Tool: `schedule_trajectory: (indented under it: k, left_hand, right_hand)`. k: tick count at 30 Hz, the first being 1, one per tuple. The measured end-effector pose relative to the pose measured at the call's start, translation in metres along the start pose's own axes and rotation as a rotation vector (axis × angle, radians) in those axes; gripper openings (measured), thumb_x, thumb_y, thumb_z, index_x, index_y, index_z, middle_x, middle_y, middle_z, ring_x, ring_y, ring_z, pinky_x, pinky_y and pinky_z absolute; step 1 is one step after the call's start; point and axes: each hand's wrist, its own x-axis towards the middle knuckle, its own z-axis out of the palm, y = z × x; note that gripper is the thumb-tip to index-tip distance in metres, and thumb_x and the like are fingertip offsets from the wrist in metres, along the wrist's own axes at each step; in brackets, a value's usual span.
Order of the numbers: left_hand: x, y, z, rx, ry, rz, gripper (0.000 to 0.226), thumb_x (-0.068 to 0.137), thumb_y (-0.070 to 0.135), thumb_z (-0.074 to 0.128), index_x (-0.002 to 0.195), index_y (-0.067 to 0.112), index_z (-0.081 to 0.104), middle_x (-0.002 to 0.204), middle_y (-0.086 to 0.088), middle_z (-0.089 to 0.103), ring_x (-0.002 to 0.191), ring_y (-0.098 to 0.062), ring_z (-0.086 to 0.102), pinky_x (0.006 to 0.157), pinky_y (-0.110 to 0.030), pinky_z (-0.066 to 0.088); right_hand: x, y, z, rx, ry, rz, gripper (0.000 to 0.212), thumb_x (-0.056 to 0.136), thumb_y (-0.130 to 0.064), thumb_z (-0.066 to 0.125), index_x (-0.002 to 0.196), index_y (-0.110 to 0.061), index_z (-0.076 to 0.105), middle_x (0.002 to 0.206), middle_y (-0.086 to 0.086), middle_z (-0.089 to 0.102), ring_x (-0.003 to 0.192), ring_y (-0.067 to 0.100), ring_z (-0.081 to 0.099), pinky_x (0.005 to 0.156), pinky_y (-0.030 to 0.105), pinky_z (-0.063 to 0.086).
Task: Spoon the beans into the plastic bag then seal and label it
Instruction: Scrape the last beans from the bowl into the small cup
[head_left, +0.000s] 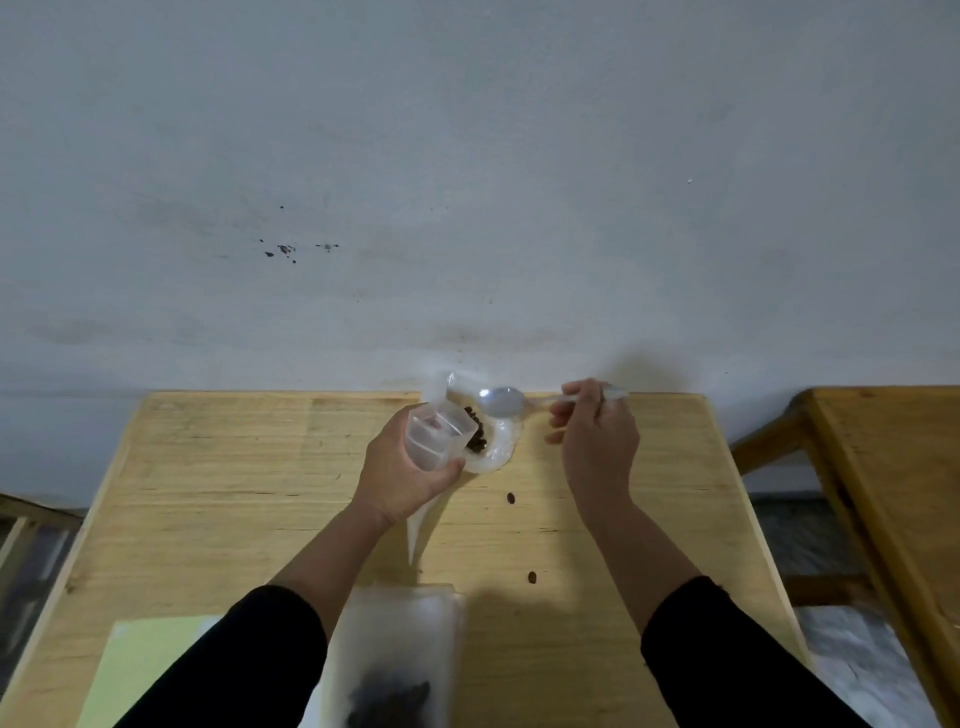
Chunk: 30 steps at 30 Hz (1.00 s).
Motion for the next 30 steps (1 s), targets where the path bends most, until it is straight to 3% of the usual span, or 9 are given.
schedule_trajectory:
  k: [3,6,10,15,19,24,27,30]
  left_hand:
    - [-0.001,0.002,0.0,0.004,-0.01,0.008,0.063,0.065,0.032,0.082,0.119,0.028,0.05,0.108,0.011,0.06,0.099,-0.005,0.057,0.085,-0.022,0.047]
    - [-0.001,0.006,0.001,-0.006,-0.041,0.031,0.069,0.059,0.049,0.075,0.12,0.031,0.049,0.108,0.014,0.06,0.103,-0.001,0.056,0.085,-0.014,0.043]
    - [-0.001,0.005,0.002,-0.006,-0.059,0.044,0.069,0.057,0.053,0.07,0.119,0.032,0.049,0.106,0.017,0.06,0.103,0.0,0.057,0.089,-0.018,0.045]
    - [0.002,0.003,0.0,-0.006,-0.058,0.044,0.07,0.057,0.054,0.069,0.119,0.029,0.049,0.104,0.013,0.061,0.101,-0.001,0.058,0.084,-0.01,0.043]
    - [0.004,0.0,-0.001,-0.015,-0.044,0.019,0.072,0.056,0.056,0.069,0.119,0.026,0.051,0.103,0.012,0.061,0.097,-0.001,0.059,0.078,-0.009,0.045]
    - [0.006,-0.003,0.001,-0.018,-0.038,-0.001,0.072,0.056,0.055,0.071,0.119,0.029,0.051,0.104,0.014,0.061,0.099,-0.003,0.059,0.083,-0.021,0.049]
    - [0.006,-0.002,0.003,-0.011,-0.053,0.003,0.067,0.061,0.042,0.081,0.12,0.03,0.05,0.105,0.013,0.061,0.1,-0.006,0.059,0.087,-0.031,0.052]
    - [0.006,-0.003,0.003,-0.009,-0.06,0.005,0.071,0.058,0.052,0.077,0.12,0.032,0.049,0.106,0.013,0.062,0.101,-0.006,0.059,0.09,-0.036,0.052]
  right_hand:
    - [0.0,0.028,0.009,-0.228,-0.026,0.101,0.033,0.098,-0.02,0.034,0.085,-0.006,0.062,0.069,0.006,0.066,0.061,0.023,0.066,0.068,0.035,0.056]
    - [-0.006,0.046,0.02,-0.249,-0.017,0.21,0.028,0.096,-0.019,0.036,0.083,-0.008,0.058,0.074,0.011,0.066,0.072,0.028,0.067,0.072,0.045,0.055]
    - [-0.016,0.051,0.035,0.126,0.065,0.495,0.028,0.098,-0.016,0.037,0.081,-0.014,0.059,0.076,0.003,0.068,0.07,0.016,0.068,0.069,0.028,0.056]
    - [-0.013,0.055,0.047,0.49,0.031,0.722,0.022,0.099,-0.011,0.041,0.096,0.0,0.06,0.088,0.015,0.067,0.08,0.023,0.068,0.073,0.028,0.055]
    - [-0.009,0.051,0.035,0.496,0.028,0.691,0.023,0.098,-0.012,0.042,0.088,-0.004,0.061,0.083,0.014,0.068,0.076,0.022,0.069,0.063,0.024,0.058]
    - [-0.004,0.039,0.017,0.449,0.026,0.537,0.026,0.099,-0.016,0.042,0.09,-0.003,0.063,0.076,0.011,0.068,0.069,0.019,0.068,0.054,0.022,0.056]
    - [0.001,0.025,0.007,0.432,0.024,0.449,0.027,0.099,-0.016,0.042,0.088,-0.004,0.064,0.071,0.009,0.067,0.06,0.014,0.065,0.05,0.021,0.052]
    - [0.005,0.01,0.001,0.396,0.012,0.376,0.03,0.099,-0.017,0.041,0.083,-0.007,0.064,0.07,0.009,0.066,0.053,0.011,0.063,0.049,0.023,0.052]
